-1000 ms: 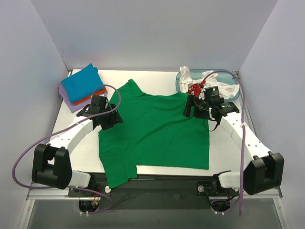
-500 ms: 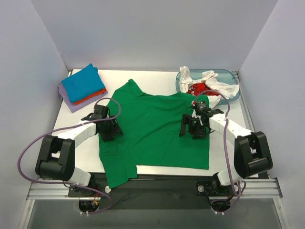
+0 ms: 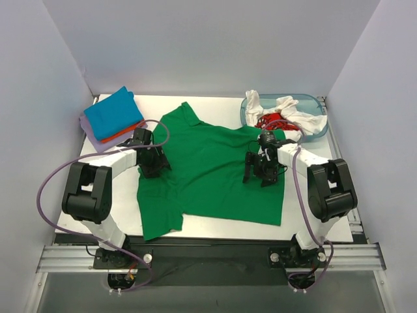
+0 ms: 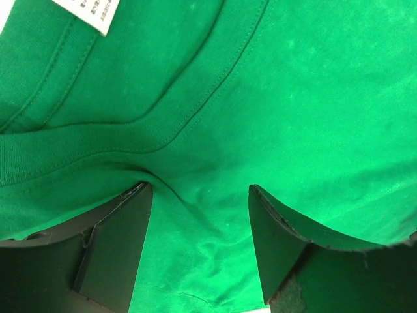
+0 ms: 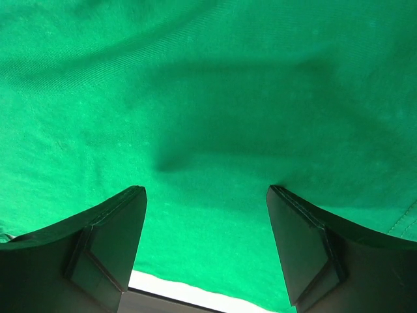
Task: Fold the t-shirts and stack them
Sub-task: Flatten out the tshirt, then grap the side of the flattened tshirt closest away from the robot with both arms
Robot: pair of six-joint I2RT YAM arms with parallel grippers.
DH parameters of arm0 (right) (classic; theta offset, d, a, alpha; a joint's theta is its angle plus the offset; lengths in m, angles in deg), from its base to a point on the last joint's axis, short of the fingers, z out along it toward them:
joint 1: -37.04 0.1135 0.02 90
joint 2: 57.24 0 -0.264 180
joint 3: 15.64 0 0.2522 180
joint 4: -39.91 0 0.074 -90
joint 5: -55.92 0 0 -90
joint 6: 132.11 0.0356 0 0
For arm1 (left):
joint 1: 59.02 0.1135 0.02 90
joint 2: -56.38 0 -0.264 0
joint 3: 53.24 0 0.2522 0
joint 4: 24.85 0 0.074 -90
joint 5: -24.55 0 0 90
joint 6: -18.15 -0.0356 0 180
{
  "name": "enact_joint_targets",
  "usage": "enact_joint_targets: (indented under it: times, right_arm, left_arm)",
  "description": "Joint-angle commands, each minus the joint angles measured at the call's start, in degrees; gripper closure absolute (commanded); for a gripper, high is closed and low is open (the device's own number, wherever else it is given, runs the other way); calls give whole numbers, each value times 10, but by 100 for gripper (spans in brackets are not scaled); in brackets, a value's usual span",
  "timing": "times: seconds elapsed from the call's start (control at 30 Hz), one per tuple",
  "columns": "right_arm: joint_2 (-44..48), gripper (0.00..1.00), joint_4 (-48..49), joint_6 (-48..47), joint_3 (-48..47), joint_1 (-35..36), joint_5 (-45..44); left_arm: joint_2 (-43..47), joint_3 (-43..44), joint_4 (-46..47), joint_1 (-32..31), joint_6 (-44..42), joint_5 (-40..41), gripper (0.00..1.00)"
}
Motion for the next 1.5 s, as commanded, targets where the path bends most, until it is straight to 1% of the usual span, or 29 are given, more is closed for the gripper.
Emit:
enact_joint_targets:
  times: [0.0, 0.17, 0.3, 0.43, 0.5, 0.53, 0.57, 0.63, 0.67, 0.7, 0.77, 0.83, 0.87, 0.93, 0.97, 1.0, 1.07, 1.17, 1.33, 1.4, 1.47]
  right_arm:
    - [-36, 24, -18, -5, -32, -11, -35]
    - [-66, 24, -36, -12, -84, -21, -35]
    - [-92, 24, -54, -21, -142, -22, -28]
    - [-99, 24, -68, -24, -179, -22, 0]
    - [-97, 24, -72, -24, -193, -21, 14]
    - [-97, 24, -72, -23, -197, -22, 18]
    - [-94, 24, -73, -22, -201, -22, 23]
    - [-88, 24, -75, -20, -208, -21, 31]
    - [-82, 24, -76, -19, -209, -21, 37]
    - [-80, 24, -77, -17, -209, -21, 39]
    - [-67, 24, -78, -17, -205, -20, 45]
    - [-56, 24, -78, -11, -198, -21, 49]
    - [-43, 24, -78, -9, -189, -21, 50]
    - [-26, 24, -78, -2, -181, -19, 53]
    - [-19, 24, -78, 0, -173, -20, 54]
    - [-15, 24, -78, 1, -169, -18, 57]
    - [1, 24, -78, 6, -161, -19, 58]
    - [20, 24, -78, 10, -148, -18, 60]
    - [39, 24, -78, 14, -136, -17, 66]
    - [47, 24, -78, 13, -133, -16, 67]
    - [51, 24, -79, 12, -128, -16, 67]
  left_arm:
    - [-60, 36, -8, 5, -41, 44, 28]
    - [-106, 124, -37, 9, -60, 52, 28]
    - [-133, 173, -47, 9, -67, 52, 28]
    - [-115, 194, -51, 3, -68, 64, 28]
    - [-81, 187, -52, -2, -67, 77, 28]
    - [-64, 182, -53, -5, -67, 97, 28]
    - [-26, 173, -52, -9, -66, 108, 28]
    - [16, 139, -54, -19, -61, 145, 27]
    - [60, 124, -56, -24, -60, 159, 27]
    - [82, 110, -62, -28, -49, 192, 27]
    - [144, 58, -90, -34, -33, 216, 26]
    - [185, -2, -119, -37, -8, 239, 26]
    - [220, -23, -131, -39, 1, 246, 27]
    - [252, -73, -171, -47, 26, 264, 33]
    - [284, -87, -184, -53, 34, 272, 35]
    - [299, -101, -195, -56, 51, 284, 38]
    - [336, -138, -224, -62, 67, 290, 41]
    - [361, -175, -257, -71, 94, 287, 42]
    - [368, -190, -304, -101, 165, 291, 47]
    - [365, -196, -307, -119, 185, 297, 48]
    - [361, -200, -306, -125, 194, 282, 51]
